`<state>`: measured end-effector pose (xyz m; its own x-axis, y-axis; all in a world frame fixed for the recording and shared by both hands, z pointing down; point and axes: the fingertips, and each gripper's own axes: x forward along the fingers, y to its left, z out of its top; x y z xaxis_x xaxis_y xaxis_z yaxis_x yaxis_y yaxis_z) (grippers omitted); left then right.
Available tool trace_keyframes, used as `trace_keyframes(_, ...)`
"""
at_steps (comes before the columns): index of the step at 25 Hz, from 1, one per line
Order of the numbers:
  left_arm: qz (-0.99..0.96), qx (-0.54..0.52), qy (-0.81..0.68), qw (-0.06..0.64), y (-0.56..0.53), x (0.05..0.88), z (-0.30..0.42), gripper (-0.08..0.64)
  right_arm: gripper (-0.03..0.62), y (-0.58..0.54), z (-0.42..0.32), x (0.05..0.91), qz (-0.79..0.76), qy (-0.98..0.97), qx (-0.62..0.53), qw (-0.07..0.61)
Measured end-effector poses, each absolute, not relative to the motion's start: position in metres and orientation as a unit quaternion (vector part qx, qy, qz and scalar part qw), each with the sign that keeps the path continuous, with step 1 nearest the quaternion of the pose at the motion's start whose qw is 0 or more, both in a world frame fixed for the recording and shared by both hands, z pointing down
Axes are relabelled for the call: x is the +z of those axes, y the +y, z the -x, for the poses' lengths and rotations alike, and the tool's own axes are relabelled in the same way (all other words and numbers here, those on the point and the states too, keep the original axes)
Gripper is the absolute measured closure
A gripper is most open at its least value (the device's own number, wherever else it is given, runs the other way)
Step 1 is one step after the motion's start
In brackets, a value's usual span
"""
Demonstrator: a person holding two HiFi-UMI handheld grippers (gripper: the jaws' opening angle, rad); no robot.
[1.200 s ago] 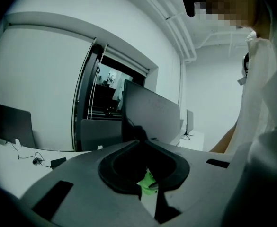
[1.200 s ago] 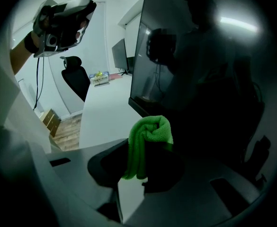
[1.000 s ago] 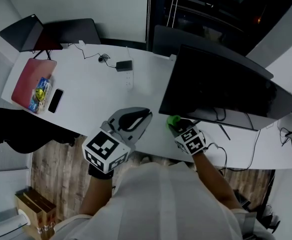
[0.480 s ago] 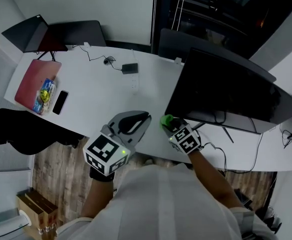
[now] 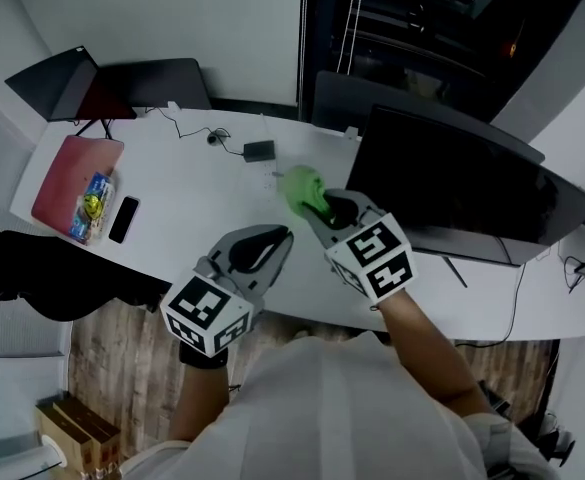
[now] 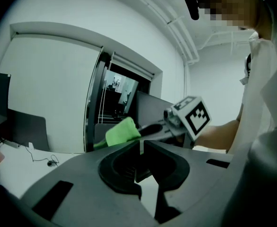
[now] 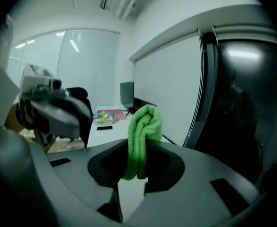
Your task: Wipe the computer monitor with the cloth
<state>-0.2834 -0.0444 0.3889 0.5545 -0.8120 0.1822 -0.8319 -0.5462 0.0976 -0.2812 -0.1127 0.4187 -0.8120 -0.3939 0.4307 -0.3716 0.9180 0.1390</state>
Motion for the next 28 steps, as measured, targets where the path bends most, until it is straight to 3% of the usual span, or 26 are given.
trace_keyframes(5, -0.878, 0.055, -0.470, 0.078, -0.042, 0.382, 0.289, 0.520, 0.522, -0.139, 0.279, 0.314, -0.273, -0.957, 0.000, 0.098)
trace_keyframes(10, -0.880, 0.053, -0.465, 0.076, -0.038, 0.379, 0.287, 0.520, 0.522, -0.168, 0.263, 0.295, -0.329, -0.941, 0.075, 0.010)
trace_keyframes(28, -0.885, 0.064, -0.454, 0.078, -0.040, 0.385, 0.283, 0.520, 0.522, -0.166, 0.244, 0.353, -0.347, -0.924, 0.159, 0.015)
